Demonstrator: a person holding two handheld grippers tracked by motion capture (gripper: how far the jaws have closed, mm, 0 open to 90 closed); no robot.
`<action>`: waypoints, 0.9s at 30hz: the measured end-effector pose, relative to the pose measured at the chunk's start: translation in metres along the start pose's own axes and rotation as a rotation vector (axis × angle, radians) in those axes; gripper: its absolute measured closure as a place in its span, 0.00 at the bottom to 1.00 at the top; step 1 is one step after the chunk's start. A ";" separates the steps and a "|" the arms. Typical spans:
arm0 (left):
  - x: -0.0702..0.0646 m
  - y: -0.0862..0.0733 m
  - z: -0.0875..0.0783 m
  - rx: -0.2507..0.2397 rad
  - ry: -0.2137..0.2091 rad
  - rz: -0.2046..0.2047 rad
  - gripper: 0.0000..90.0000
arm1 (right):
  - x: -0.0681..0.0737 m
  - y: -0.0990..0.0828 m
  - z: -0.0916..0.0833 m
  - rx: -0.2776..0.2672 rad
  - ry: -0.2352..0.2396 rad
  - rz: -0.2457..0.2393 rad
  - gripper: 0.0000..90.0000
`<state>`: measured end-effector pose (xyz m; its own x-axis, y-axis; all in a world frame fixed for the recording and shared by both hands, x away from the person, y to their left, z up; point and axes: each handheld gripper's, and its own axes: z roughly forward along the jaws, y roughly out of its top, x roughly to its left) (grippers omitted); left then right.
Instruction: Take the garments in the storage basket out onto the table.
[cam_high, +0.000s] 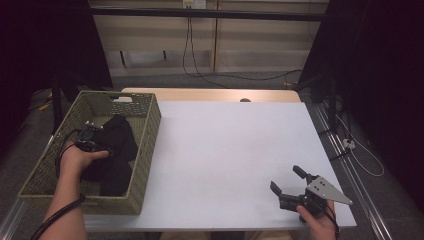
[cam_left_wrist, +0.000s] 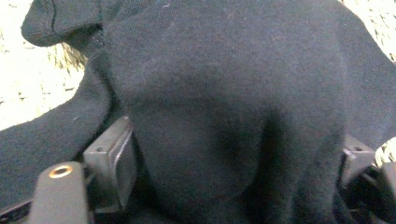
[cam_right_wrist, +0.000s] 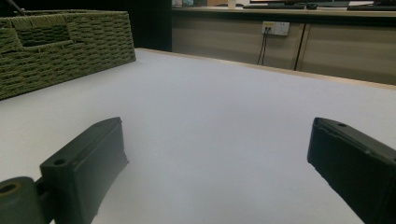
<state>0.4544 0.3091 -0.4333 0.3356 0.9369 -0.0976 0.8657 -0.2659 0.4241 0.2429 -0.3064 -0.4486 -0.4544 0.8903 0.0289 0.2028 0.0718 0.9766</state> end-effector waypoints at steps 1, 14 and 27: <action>-0.002 0.001 0.000 -0.004 0.007 -0.015 0.26 | 0.000 0.000 0.000 -0.001 0.000 0.001 0.04; -0.019 0.014 -0.005 0.065 0.063 -0.031 0.66 | 0.001 0.001 0.000 0.002 0.004 -0.012 0.04; -0.023 0.028 -0.027 0.077 0.027 -0.070 0.75 | 0.000 0.001 0.000 -0.003 0.004 -0.012 0.04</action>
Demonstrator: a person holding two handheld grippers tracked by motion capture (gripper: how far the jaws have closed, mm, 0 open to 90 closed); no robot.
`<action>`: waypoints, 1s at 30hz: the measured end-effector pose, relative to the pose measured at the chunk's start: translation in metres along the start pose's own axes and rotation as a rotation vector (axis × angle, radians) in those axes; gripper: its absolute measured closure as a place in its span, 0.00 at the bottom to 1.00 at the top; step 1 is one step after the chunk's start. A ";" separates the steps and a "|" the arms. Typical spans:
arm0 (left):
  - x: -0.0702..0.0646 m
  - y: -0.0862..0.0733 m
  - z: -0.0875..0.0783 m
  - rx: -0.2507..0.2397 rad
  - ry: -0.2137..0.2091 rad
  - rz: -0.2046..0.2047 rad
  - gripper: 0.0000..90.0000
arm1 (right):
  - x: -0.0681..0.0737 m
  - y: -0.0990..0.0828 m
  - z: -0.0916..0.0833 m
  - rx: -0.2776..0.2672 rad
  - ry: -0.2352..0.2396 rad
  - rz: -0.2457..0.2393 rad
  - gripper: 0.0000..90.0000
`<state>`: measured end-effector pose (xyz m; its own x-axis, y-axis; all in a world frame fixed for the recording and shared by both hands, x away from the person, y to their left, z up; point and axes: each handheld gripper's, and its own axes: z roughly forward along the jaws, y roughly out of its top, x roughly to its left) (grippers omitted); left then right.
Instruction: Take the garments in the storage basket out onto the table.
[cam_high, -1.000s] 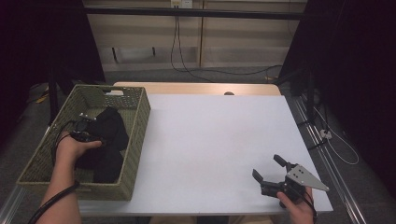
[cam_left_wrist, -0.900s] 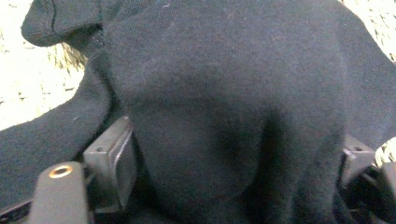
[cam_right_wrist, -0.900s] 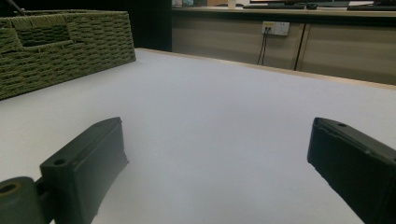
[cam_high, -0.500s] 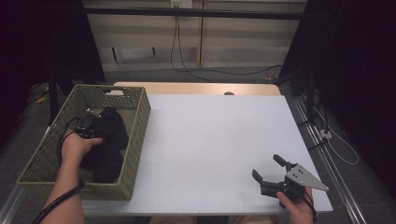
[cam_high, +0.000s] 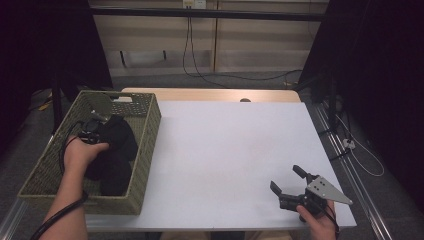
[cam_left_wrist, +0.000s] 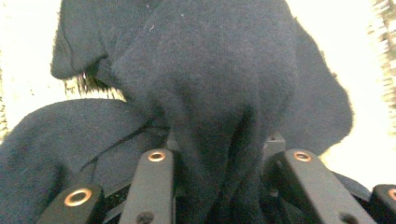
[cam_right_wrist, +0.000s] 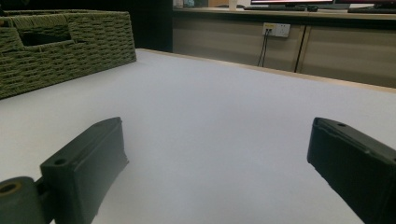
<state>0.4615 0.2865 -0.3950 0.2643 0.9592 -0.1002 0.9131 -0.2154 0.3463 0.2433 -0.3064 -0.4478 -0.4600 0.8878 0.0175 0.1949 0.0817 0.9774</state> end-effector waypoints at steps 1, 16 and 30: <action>0.000 0.000 0.000 0.000 0.000 0.000 0.75 | 0.000 0.000 0.000 0.001 0.001 0.000 0.04; -0.012 0.047 -0.099 -0.008 -0.034 -0.011 0.75 | 0.000 0.000 0.000 0.000 0.003 0.000 0.04; -0.024 0.075 -0.163 -0.028 -0.044 -0.003 0.75 | 0.000 0.000 0.001 0.002 0.004 0.004 0.04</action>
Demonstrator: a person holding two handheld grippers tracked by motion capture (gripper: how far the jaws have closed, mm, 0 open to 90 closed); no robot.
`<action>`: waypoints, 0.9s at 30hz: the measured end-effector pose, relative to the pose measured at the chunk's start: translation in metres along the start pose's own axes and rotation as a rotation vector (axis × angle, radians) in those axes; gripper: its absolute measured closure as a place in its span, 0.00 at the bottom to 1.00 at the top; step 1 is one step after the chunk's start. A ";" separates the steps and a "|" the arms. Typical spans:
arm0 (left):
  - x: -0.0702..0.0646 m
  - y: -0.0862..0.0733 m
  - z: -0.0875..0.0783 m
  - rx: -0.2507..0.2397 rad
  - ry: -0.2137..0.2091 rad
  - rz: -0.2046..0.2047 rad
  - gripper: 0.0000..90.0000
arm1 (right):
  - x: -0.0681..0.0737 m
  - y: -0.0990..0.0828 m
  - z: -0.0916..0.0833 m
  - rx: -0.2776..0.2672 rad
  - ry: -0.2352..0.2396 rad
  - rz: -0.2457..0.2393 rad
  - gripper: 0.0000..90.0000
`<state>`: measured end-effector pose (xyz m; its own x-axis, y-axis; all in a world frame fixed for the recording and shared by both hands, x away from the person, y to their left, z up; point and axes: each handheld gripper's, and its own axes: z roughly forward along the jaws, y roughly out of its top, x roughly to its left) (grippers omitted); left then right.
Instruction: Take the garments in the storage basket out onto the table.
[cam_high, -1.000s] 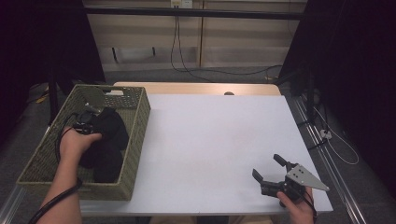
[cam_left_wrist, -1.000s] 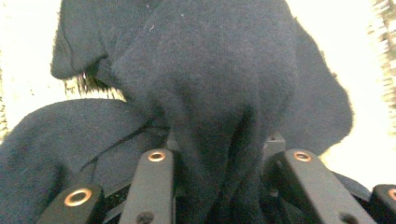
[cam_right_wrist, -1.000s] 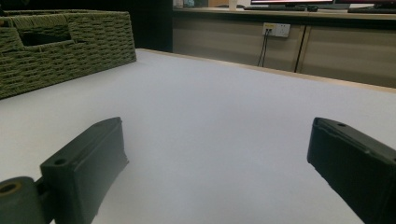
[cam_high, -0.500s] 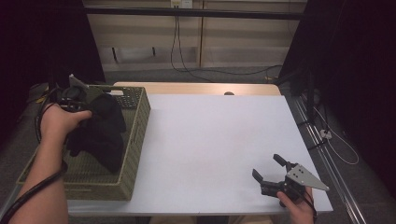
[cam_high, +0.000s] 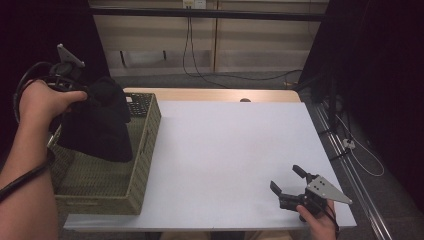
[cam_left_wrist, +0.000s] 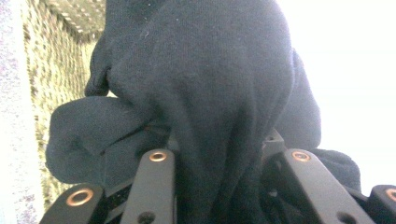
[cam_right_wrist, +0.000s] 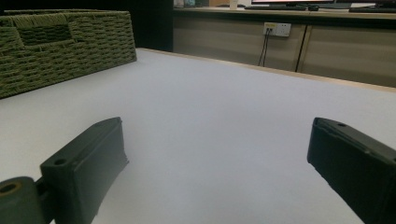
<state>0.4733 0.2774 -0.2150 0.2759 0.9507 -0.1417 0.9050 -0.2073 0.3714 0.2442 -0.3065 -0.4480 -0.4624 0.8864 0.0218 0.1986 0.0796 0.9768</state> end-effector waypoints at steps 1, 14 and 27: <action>-0.002 0.002 -0.003 -0.005 -0.001 -0.003 0.75 | 0.000 0.000 0.000 -0.002 0.000 -0.002 0.04; -0.032 0.020 -0.027 -0.039 -0.058 0.097 0.75 | 0.000 0.000 0.000 -0.003 0.000 -0.002 0.04; -0.068 0.030 -0.043 -0.078 -0.112 0.209 0.75 | 0.001 0.001 0.000 -0.006 0.005 -0.004 0.04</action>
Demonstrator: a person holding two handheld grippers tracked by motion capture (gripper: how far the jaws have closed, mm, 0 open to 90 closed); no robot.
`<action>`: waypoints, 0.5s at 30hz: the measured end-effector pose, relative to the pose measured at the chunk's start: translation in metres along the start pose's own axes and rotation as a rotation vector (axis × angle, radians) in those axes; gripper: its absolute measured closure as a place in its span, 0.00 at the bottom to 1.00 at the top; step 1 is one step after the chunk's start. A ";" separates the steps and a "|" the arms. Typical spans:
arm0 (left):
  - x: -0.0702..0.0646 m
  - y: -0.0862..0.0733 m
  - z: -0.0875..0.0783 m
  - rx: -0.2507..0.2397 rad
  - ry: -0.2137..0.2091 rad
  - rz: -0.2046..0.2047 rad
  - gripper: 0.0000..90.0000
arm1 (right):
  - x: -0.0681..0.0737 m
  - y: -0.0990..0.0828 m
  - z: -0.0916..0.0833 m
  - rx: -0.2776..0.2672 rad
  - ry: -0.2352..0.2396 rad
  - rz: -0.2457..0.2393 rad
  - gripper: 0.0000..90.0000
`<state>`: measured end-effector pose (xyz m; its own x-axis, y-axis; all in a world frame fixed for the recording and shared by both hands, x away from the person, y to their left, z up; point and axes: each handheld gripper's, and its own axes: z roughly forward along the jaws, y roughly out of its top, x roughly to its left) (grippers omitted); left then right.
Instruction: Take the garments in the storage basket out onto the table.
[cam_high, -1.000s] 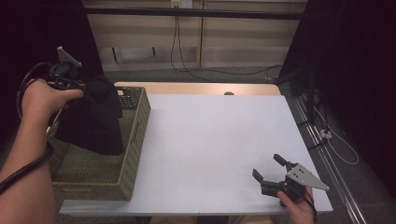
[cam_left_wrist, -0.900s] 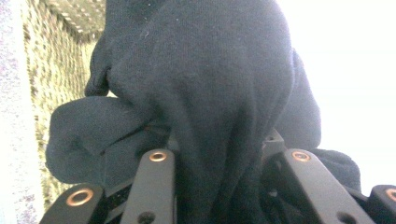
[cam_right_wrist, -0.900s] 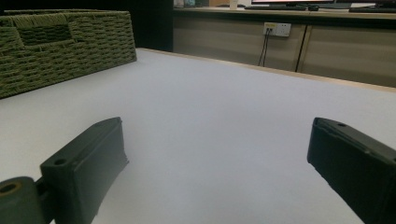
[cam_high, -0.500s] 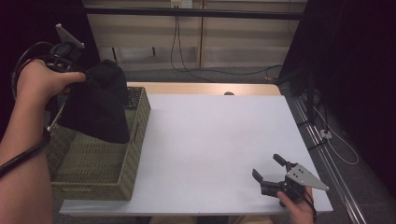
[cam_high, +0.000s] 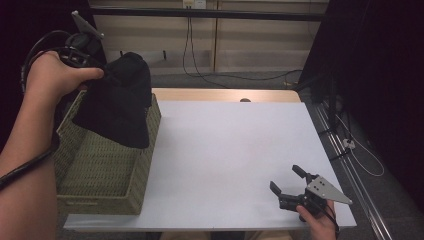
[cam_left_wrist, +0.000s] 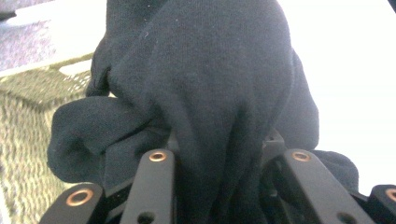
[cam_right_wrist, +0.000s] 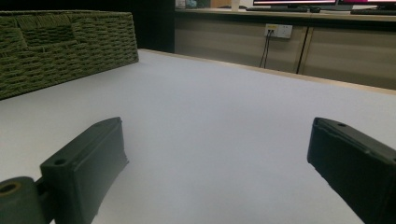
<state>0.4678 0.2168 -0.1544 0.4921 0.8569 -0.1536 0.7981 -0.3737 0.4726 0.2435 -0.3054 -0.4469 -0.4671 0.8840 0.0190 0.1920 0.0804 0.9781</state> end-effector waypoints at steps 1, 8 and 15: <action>-0.003 0.001 0.000 -0.010 -0.003 0.002 0.75 | 0.000 0.000 0.000 -0.001 -0.001 -0.001 0.04; -0.021 0.007 -0.001 -0.034 -0.031 0.056 0.75 | 0.000 0.000 0.000 0.001 0.001 -0.002 0.04; -0.040 0.013 -0.004 -0.050 -0.065 0.100 0.75 | 0.001 0.000 0.001 0.003 0.001 -0.004 0.04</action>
<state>0.4575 0.1788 -0.1384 0.5913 0.7908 -0.1582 0.7262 -0.4368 0.5310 0.2438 -0.3047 -0.4472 -0.4690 0.8830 0.0158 0.1930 0.0850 0.9775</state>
